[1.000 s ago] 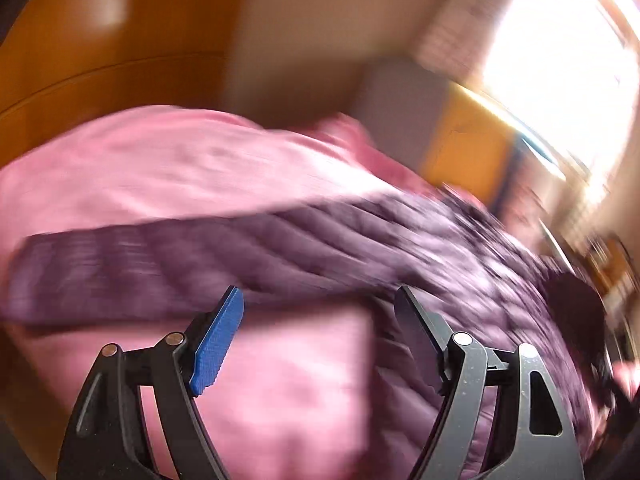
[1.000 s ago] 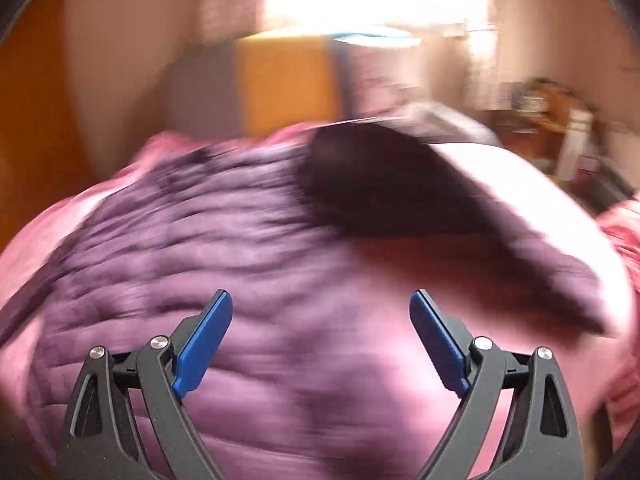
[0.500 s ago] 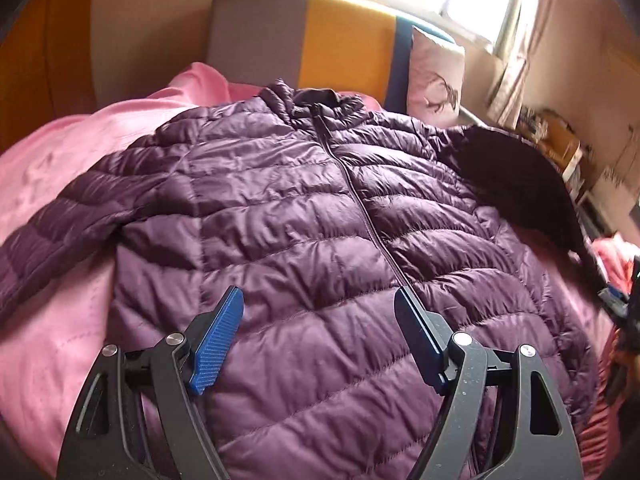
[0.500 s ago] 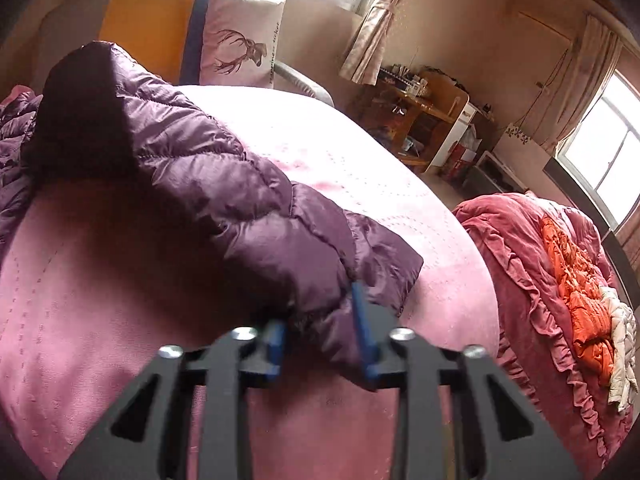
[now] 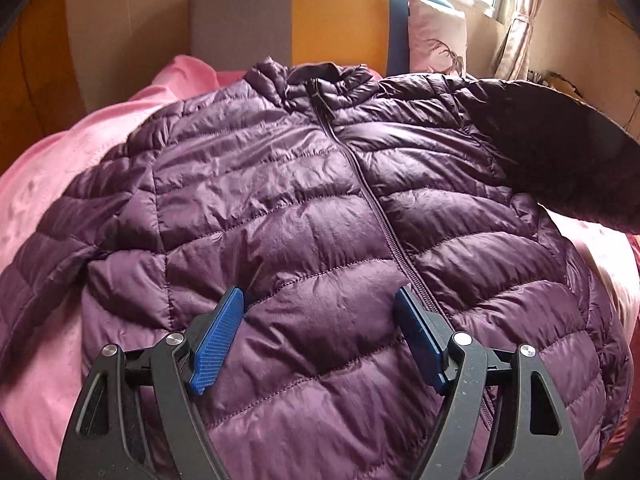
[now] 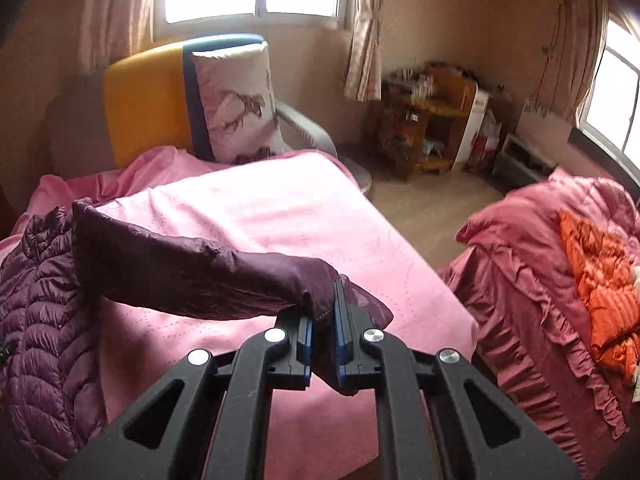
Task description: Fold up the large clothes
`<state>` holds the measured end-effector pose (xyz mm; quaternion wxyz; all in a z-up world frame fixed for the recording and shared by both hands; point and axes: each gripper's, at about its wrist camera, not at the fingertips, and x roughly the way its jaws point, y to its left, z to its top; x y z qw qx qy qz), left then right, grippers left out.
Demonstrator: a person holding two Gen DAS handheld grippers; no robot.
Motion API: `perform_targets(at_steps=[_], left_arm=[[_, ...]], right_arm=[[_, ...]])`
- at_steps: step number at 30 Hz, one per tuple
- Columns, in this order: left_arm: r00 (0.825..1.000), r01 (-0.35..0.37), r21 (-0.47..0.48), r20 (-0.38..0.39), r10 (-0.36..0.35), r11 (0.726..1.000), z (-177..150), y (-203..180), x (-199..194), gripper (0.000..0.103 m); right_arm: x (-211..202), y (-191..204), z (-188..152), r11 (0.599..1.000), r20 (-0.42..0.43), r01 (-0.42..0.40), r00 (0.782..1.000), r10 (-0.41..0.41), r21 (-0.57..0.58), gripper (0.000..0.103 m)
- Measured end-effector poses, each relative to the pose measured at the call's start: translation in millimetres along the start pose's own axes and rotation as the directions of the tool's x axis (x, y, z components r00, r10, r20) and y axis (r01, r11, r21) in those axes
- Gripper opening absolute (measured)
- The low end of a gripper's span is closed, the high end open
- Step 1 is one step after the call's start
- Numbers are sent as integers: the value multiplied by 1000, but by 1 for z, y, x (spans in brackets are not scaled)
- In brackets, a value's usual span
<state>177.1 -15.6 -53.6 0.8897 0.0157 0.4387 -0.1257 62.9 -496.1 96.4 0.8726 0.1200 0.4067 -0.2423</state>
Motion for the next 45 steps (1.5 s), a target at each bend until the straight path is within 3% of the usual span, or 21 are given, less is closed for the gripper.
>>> perform_targets(at_steps=[3,5,6,8,9,10,14,16,18,20,23,24,25,27,30,32,35,38,42,45], left_arm=[[1000,14,2,-4,-14,1000,-3,4,5,81],[1000,24,-4,-6,-25,1000,-5,7,8,83],[1000,26,-8,-8,-26,1000,-5,8,10,85],[1000,22,-7,-10,-23,1000,-6,9,12,86],[1000,19,-3,-9,-19,1000,-7,8,11,87],[1000,17,-3,-8,-17,1000,-7,9,11,88],[1000,22,-11,-4,-22,1000,-9,9,12,90],[1000,20,-8,-5,-20,1000,-9,8,13,92],[1000,14,-2,-5,-14,1000,-9,7,13,92],[1000,11,0,-6,-11,1000,-8,6,14,92],[1000,6,4,-1,-6,1000,-9,5,14,93],[1000,4,4,0,-4,1000,-9,5,14,93],[1000,3,5,0,-3,1000,-9,5,14,93],[1000,-1,4,1,1,1000,-9,5,14,93],[1000,-18,3,-1,18,1000,-9,4,14,94],[1000,-20,0,-2,20,1000,-9,5,14,94],[1000,-21,-7,-9,21,1000,-7,7,15,96],[1000,-24,-2,-13,24,1000,-6,8,16,96],[999,-21,10,-45,21,1000,0,13,14,96],[1000,-11,40,-20,12,999,7,18,0,96]], right_arm=[[56,-17,23,997,-103,26,994,-19,68,9],[85,-27,36,990,-124,52,992,-36,128,15],[92,-31,43,986,-109,66,993,-50,150,23],[99,-41,53,975,-50,92,995,-84,204,58],[99,-46,53,963,-22,111,994,-109,245,96],[94,-53,52,951,12,106,993,-114,289,100],[92,-60,24,910,51,-52,998,34,412,99],[102,-51,2,875,44,-192,980,192,445,91],[116,-39,-12,836,35,-272,956,292,476,86],[136,-33,-18,795,33,-298,943,332,529,83],[153,-41,-9,719,92,-291,949,303,632,79],[158,-43,-2,695,100,-297,946,309,655,67],[165,-45,6,680,78,-283,946,315,677,41],[170,-46,16,699,22,-236,953,301,675,8],[137,-37,19,791,25,-201,973,229,578,7],[108,-35,-1,831,29,-171,983,184,530,7],[80,-34,-46,870,-10,-102,993,122,482,6],[78,-26,-74,902,-43,-60,995,87,428,7],[76,-20,-71,918,-43,-29,998,50,396,20],[58,-11,-67,935,-49,1,999,17,354,51]])
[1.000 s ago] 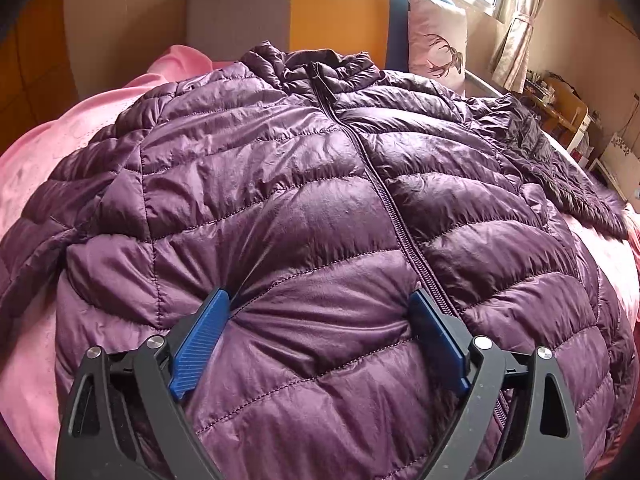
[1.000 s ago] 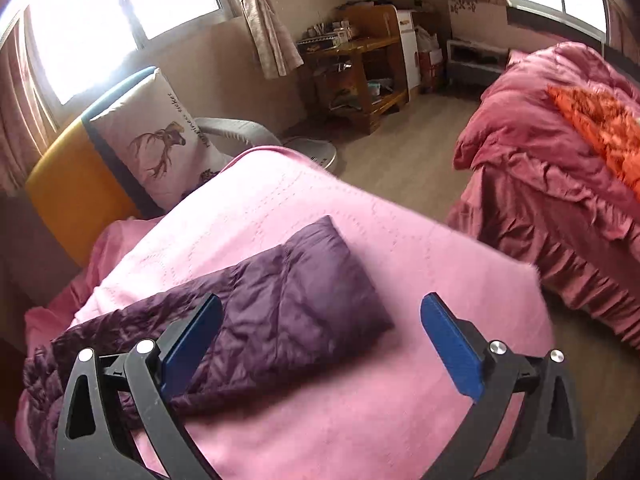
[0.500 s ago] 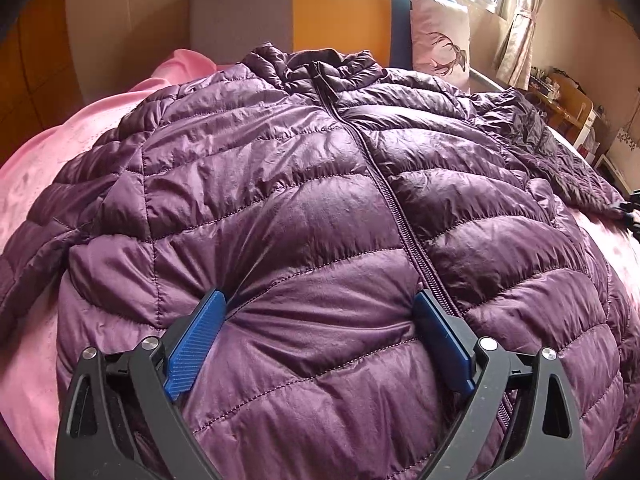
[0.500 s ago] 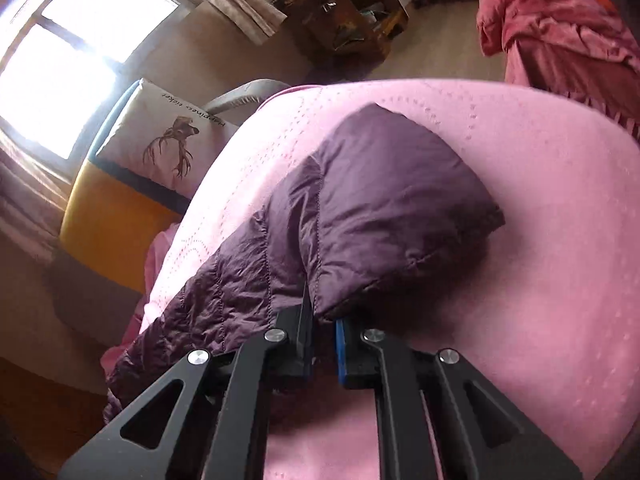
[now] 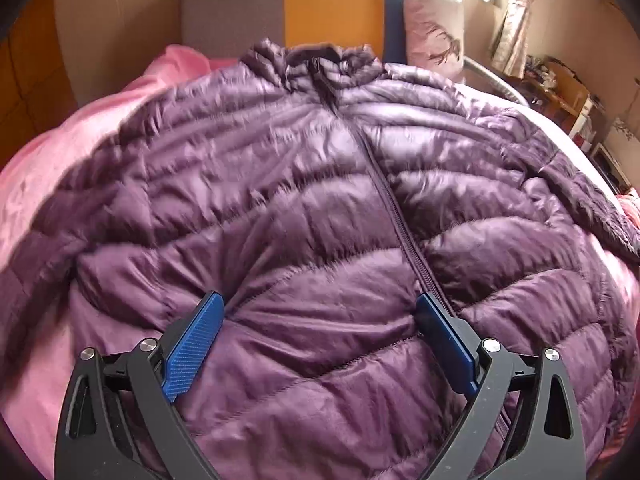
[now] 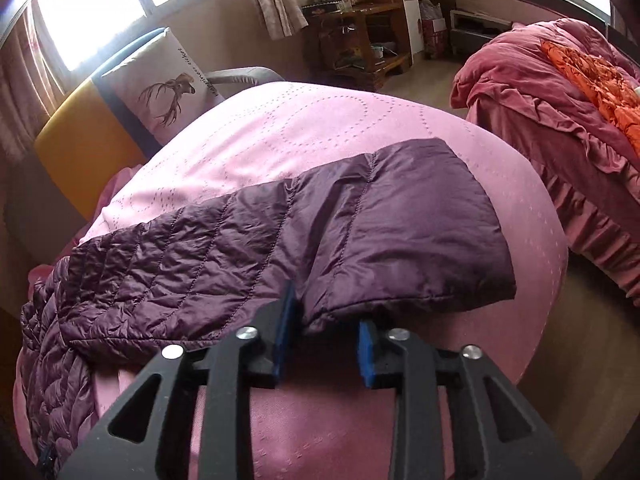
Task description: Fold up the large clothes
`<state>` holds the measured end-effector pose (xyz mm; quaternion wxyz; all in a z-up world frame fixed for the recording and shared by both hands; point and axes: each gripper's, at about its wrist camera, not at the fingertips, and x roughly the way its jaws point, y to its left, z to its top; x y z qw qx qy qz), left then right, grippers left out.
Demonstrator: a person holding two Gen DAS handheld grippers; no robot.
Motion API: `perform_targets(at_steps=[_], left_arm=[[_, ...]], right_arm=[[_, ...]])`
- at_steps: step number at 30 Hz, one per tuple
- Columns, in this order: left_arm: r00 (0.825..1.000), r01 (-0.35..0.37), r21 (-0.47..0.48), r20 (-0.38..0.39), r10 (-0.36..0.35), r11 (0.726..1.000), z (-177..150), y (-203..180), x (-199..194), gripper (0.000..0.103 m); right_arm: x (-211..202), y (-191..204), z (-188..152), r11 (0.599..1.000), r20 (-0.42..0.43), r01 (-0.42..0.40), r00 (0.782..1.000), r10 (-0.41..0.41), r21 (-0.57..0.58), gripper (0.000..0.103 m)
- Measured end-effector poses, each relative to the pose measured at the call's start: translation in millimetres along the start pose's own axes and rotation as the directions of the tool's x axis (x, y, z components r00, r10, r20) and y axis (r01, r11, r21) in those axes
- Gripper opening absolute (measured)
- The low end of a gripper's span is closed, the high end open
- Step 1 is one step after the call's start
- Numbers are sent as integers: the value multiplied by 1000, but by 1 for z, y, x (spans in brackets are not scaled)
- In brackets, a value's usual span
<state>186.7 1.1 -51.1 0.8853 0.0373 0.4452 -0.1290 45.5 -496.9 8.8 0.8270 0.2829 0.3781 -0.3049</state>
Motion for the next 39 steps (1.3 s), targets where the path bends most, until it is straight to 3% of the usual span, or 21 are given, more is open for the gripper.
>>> perform_targets(at_steps=[1,4,8,10,12,14,17,19,20,21,29,32,35,39], left_arm=[[999,-25,11,46,24,1000,1,4,-9,96],[992,-38,6,117,37,999,3,20,-24,96],[996,-25,-34,84,28,999,-2,37,-20,96],[997,-15,-45,69,18,999,-7,42,-17,96],[999,-7,-44,51,9,999,-14,44,-13,96],[999,7,-50,51,-4,999,-22,48,-10,96],[998,24,-44,52,-22,999,-25,51,-9,96],[999,17,9,46,-17,1000,-28,49,-8,96],[999,14,29,44,-16,999,-29,48,-6,96],[999,16,46,41,-18,999,-31,49,-7,96],[999,9,131,36,-13,991,-41,56,-12,97],[1000,-15,116,11,14,993,-39,62,-18,97],[1000,-20,63,23,18,998,-35,67,-31,96],[994,42,-55,104,-36,998,-16,81,-46,96]], right_arm=[[-11,6,-3,999,25,37,999,-37,-25,60],[-38,23,-15,995,82,57,995,-50,-86,66],[-51,92,-42,961,58,-124,988,142,-248,72],[-52,140,-63,909,22,-219,970,242,-355,73],[-51,186,-85,833,-50,-338,935,352,-439,72],[-46,223,-110,755,-122,-405,907,403,-516,72],[-27,257,-147,684,-183,-364,928,325,-632,71],[-8,247,-167,701,-233,-359,933,273,-616,70],[-2,235,-174,716,-248,-378,926,285,-588,70],[-6,225,-182,716,-224,-384,923,312,-583,70],[-44,197,-216,738,-208,-334,942,262,-586,69],[-55,207,-213,711,-251,-344,938,238,-614,70],[-59,215,-189,696,-304,-404,913,271,-593,69],[-61,247,-153,707,-176,-357,931,318,-610,77]])
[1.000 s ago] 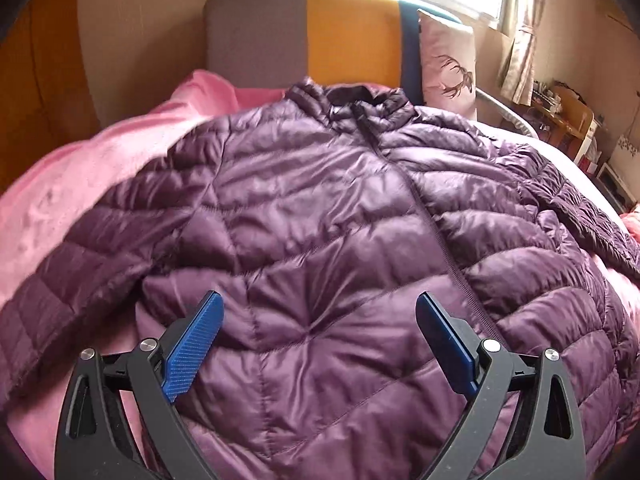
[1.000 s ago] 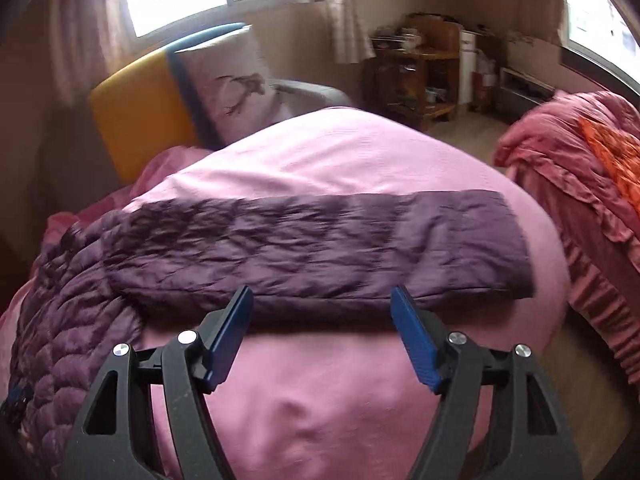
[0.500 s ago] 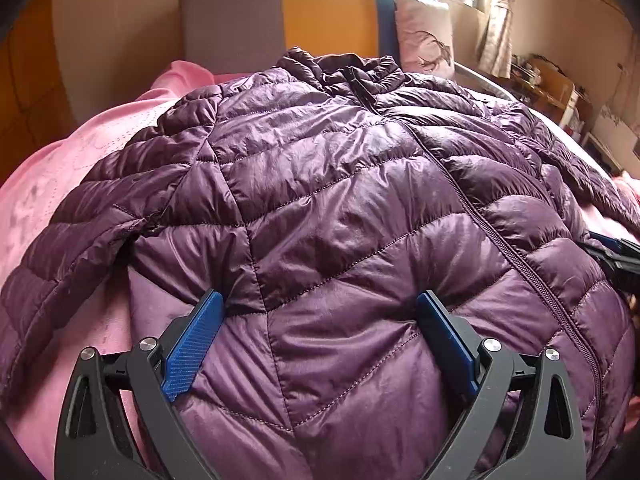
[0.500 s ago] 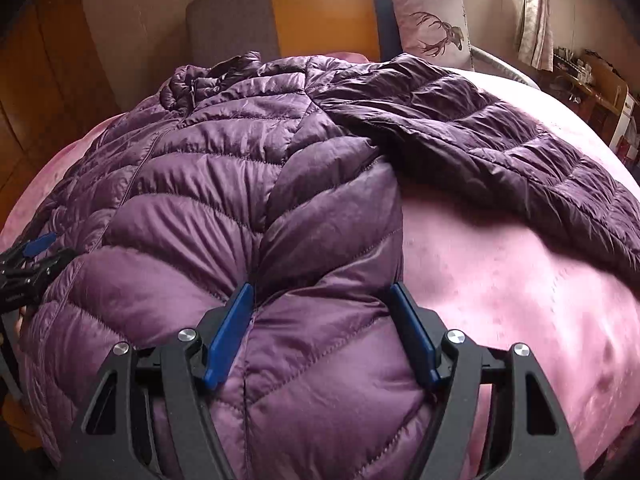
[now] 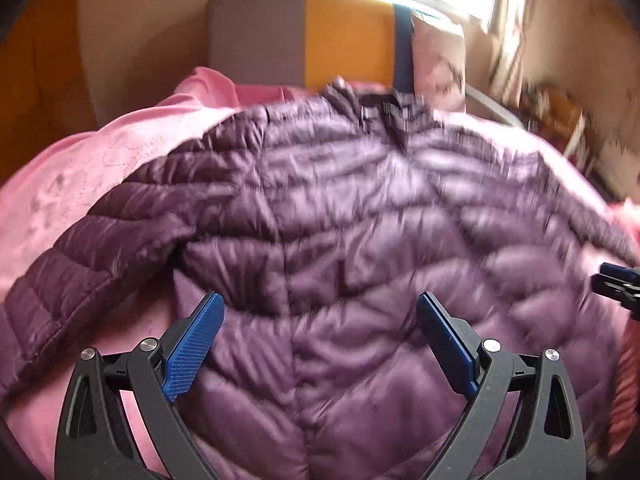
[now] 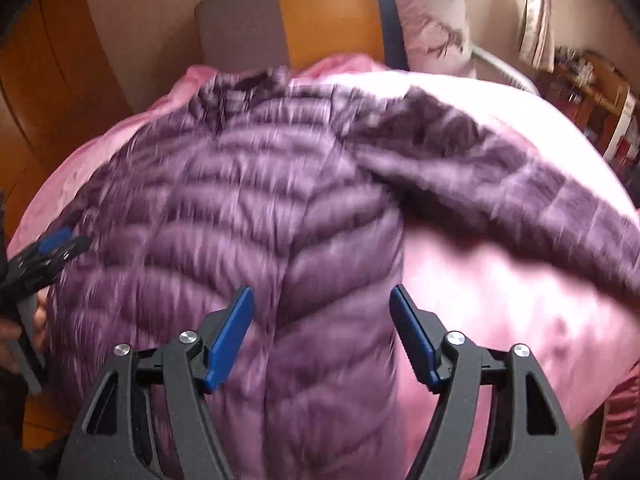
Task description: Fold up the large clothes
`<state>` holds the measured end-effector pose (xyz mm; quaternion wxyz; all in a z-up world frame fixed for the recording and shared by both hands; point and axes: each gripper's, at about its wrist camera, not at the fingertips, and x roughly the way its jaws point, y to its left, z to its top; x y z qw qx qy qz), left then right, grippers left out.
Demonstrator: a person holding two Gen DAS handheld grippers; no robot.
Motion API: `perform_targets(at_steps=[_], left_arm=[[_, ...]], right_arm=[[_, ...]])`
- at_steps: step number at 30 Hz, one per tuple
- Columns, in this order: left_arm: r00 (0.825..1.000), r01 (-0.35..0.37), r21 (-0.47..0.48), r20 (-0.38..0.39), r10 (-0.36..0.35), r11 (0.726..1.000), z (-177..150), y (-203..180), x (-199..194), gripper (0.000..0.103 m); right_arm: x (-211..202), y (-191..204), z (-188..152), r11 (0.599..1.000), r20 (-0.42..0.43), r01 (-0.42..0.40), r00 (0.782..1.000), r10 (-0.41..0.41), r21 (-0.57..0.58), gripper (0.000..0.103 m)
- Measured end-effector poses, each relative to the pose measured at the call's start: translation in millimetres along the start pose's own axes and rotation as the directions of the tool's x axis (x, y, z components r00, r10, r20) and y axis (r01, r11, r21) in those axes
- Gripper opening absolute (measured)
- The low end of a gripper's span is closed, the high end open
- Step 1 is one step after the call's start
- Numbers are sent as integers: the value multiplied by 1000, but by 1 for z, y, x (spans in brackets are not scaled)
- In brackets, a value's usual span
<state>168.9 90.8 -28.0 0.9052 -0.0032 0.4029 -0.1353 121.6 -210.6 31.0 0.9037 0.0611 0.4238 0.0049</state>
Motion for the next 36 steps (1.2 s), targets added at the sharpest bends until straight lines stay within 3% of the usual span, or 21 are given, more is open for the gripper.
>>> perform_targets(at_steps=[4,8,13,17,24,30,33,36], left_arm=[[999,-20,-89,33,23,996,19,0,12,96],[998,-52,-105,13,54,993,28,0,38,96],[998,-60,-131,-38,56,990,15,8,57,96],[998,-33,-146,-53,25,989,13,14,61,96],[995,-74,-108,-79,65,991,12,8,71,99],[994,-83,-102,-79,75,991,12,7,71,99],[993,-88,-98,-81,80,991,12,6,70,99],[993,-89,-97,-81,81,991,12,5,70,99]], right_arm=[[40,10,52,998,73,60,996,-58,-19,80],[96,16,90,991,65,129,990,-126,-45,80],[158,-2,93,967,-23,250,968,-252,-46,78],[170,-32,93,978,-56,199,979,-195,66,82],[159,-35,93,980,-55,184,982,-180,81,84],[87,-60,70,977,34,73,996,-82,202,89],[56,-94,45,946,38,-6,999,-6,326,89],[25,-138,12,880,45,-30,999,9,475,88]])
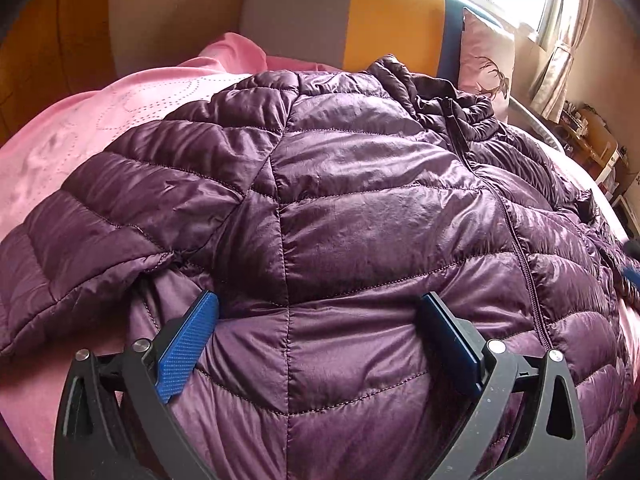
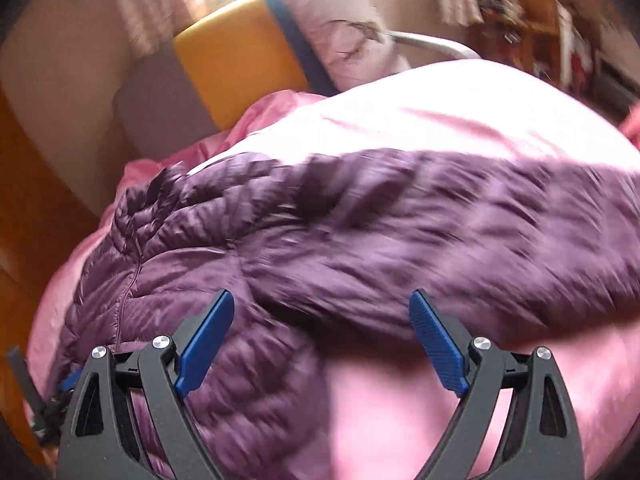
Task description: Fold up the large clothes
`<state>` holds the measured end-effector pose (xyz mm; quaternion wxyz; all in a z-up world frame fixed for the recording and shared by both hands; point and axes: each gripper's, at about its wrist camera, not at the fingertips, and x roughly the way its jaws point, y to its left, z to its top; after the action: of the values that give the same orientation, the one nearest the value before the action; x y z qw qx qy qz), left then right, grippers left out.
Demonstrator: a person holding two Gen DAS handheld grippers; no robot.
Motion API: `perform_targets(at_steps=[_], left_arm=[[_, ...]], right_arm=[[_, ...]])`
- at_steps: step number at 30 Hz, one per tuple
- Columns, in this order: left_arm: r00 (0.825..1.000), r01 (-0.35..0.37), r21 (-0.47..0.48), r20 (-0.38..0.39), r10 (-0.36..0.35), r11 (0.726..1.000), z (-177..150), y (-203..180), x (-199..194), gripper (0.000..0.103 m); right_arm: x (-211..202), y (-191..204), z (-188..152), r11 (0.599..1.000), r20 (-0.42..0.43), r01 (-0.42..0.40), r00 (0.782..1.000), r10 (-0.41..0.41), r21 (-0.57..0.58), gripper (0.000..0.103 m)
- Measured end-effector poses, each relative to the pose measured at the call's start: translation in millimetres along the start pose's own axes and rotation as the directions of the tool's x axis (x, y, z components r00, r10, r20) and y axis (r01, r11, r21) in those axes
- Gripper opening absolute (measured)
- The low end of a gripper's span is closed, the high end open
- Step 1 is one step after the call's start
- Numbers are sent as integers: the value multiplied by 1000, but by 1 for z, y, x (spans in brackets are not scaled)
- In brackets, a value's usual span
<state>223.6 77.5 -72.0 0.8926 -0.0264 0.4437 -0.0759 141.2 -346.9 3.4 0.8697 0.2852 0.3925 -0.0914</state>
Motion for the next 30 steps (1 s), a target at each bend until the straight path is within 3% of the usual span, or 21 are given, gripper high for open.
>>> perform_targets(at_steps=[4,6,11,13,16,20,24,27,30], left_arm=[[1000,-2,1,-1,2,1000,0,-1,1,99],[1000,-5,2,-1,5,1000,0,-1,1,99],[1000,-8,5,-2,8,1000,0,-2,1,99],[1000,-15,9,-3,15,1000,0,-2,1,99],[1000,-25,15,-5,25,1000,0,-4,2,99],[999,-31,19,-7,31,999,0,-5,2,99],[1000,-30,18,-7,31,999,0,-5,2,99],[999,-31,18,-6,31,999,0,-5,2,99],[1000,-29,17,-6,29,999,0,-5,2,99]], right_arm=[[-36,-82,-8,968,33,26,999,-35,251,82],[-50,-120,-4,927,71,-13,997,-14,375,73],[-72,-184,16,809,183,-53,981,-69,586,71],[-73,-196,28,796,158,-5,981,-114,605,43],[-75,-199,44,816,134,55,978,-160,575,18],[-78,-155,70,907,155,91,973,-168,411,16],[-73,-78,85,983,177,52,981,-84,178,16],[-52,-7,81,1000,142,-2,990,0,11,16],[-25,65,64,988,79,-65,994,76,-138,15]])
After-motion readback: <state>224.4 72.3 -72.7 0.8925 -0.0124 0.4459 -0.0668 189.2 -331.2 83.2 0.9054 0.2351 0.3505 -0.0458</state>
